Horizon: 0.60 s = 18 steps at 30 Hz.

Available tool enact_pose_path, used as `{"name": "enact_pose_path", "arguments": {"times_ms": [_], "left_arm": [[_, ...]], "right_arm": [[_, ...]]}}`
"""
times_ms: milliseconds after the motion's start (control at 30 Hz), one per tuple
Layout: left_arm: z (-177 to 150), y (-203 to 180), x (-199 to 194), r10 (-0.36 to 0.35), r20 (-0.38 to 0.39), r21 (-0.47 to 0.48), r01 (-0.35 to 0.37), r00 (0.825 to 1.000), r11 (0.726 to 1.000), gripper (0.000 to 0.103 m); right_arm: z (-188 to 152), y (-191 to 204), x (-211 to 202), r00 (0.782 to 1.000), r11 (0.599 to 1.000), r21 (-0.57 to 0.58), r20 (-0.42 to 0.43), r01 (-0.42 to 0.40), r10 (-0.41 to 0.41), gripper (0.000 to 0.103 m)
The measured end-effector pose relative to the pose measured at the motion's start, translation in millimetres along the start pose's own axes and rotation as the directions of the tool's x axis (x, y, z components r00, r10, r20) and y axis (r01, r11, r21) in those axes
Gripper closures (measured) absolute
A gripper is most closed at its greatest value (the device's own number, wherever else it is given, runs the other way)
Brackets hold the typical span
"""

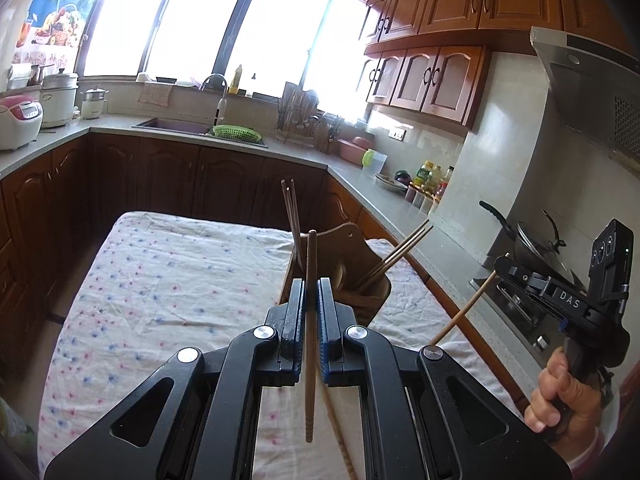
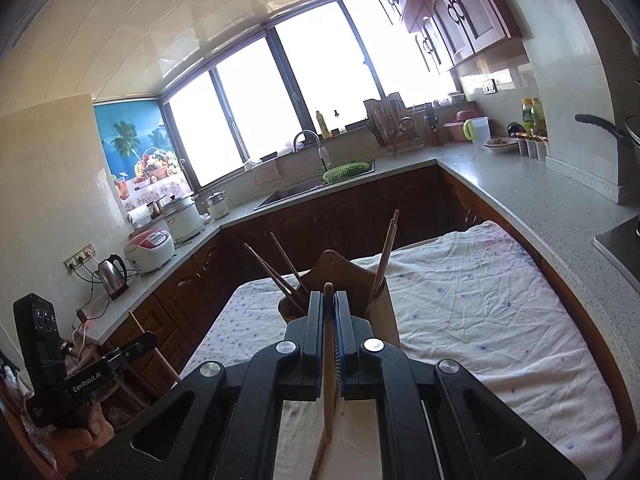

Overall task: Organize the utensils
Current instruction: 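Lower both wooden chopsticks into the wooden holder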

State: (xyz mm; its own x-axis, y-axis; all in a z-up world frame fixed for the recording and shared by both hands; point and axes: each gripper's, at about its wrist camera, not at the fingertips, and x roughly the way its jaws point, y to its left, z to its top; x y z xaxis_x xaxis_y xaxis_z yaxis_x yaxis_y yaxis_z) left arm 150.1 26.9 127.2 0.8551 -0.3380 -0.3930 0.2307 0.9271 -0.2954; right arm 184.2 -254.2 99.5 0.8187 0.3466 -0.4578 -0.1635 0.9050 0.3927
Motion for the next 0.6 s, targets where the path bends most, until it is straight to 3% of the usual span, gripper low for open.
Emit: {"name": "enact_pose_path", "arguments": {"times_ms": [267, 433, 600], "left_arm": [[57, -17, 15, 0.019, 0.148, 0.054, -0.027, 0.989, 0.998, 0.098], [88, -22, 41, 0.018, 0.206, 0.049, -0.029, 0.978, 0.998, 0.098], [105, -22, 75, 0.042, 0.254, 0.033, -0.052, 0.966, 0.998, 0.098]], "right_arm": [[48, 8, 14, 0.993, 0.999, -0.027, 0.118, 0.019, -0.016, 0.098], [75, 12, 26, 0.977, 0.996, -0.045, 0.205, 0.074, -0.063, 0.098], [84, 11, 45, 0.970, 0.993, -0.058, 0.230, 0.101, -0.085, 0.098]]}}
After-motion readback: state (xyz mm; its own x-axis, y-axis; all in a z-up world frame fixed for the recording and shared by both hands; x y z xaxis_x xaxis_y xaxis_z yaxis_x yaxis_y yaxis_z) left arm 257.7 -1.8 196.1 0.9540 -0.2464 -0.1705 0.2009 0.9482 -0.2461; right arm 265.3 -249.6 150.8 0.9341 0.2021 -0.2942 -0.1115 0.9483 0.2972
